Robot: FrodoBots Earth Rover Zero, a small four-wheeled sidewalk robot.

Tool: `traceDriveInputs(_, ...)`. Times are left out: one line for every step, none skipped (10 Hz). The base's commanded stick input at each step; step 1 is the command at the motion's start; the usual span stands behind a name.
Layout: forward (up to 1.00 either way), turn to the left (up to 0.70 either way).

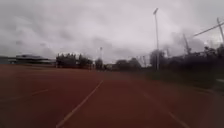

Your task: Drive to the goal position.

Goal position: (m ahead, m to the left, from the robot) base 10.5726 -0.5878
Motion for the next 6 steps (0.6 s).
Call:
traceDriveInputs(0.7,0.0)
traceDriveInputs(0.7,0.0)
traceDriveInputs(0.7,0.0)
traceDriveInputs(0.7,0.0)
traceDriveInputs(0.7,0.0)
traceDriveInputs(0.7,0.0)
